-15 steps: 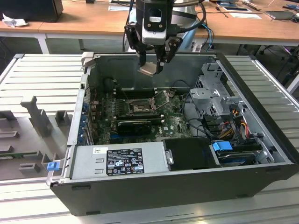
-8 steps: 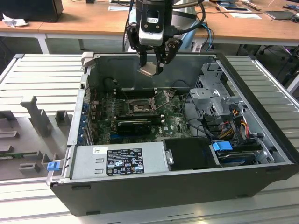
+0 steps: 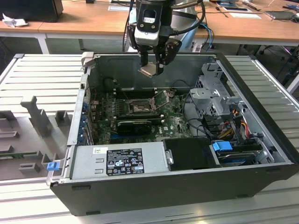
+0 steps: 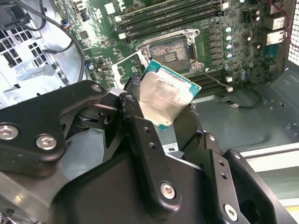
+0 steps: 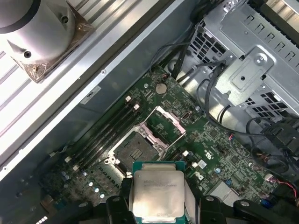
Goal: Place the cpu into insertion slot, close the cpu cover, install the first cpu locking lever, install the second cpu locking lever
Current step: 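Place the cpu into insertion slot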
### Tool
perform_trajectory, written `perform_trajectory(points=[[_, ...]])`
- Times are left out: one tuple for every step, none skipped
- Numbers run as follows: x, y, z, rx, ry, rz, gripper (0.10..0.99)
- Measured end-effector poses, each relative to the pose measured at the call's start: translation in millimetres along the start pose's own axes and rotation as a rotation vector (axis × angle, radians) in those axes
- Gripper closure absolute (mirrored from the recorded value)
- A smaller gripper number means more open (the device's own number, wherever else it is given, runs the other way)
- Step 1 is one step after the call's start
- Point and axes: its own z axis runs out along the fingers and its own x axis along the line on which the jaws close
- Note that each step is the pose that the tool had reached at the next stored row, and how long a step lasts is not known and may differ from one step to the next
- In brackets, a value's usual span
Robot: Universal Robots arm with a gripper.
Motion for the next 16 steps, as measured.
perform_trajectory(points=[[0.0, 0.0, 0.0, 0.000, -0.0009, 0.010, 0.557], [0.0, 0.0, 0.1, 0.000, -0.0015, 0.016, 0.557], [0.0, 0.0, 0.2, -0.001, -0.0024, 0.027, 0.557], [0.0, 0.0, 0.3, -0.001, -0.0051, 0.055, 0.557], [0.0, 0.0, 0.5, -0.001, -0.0071, 0.077, 0.557], [0.0, -0.1, 0.7, -0.002, -0.0097, 0.106, 0.557], [0.0, -0.1, 0.9, -0.002, -0.0122, 0.134, 0.557], [0.0, -0.1, 1.0, -0.003, -0.0133, 0.147, 0.557], [0.0, -0.1, 1.1, -0.003, -0.0144, 0.160, 0.557], [0.0, -0.1, 1.2, -0.003, -0.0164, 0.181, 0.557], [0.0, -0.1, 1.2, -0.004, -0.0173, 0.192, 0.557], [0.0, -0.1, 1.3, -0.004, -0.0182, 0.202, 0.557], [0.0, -0.1, 1.4, -0.004, -0.0192, 0.214, 0.557], [0.0, -0.1, 1.4, -0.004, -0.0201, 0.223, 0.557], [0.0, -0.1, 1.5, -0.004, -0.0210, 0.234, 0.557], [0.0, -0.1, 1.5, -0.005, -0.0218, 0.243, 0.557]])
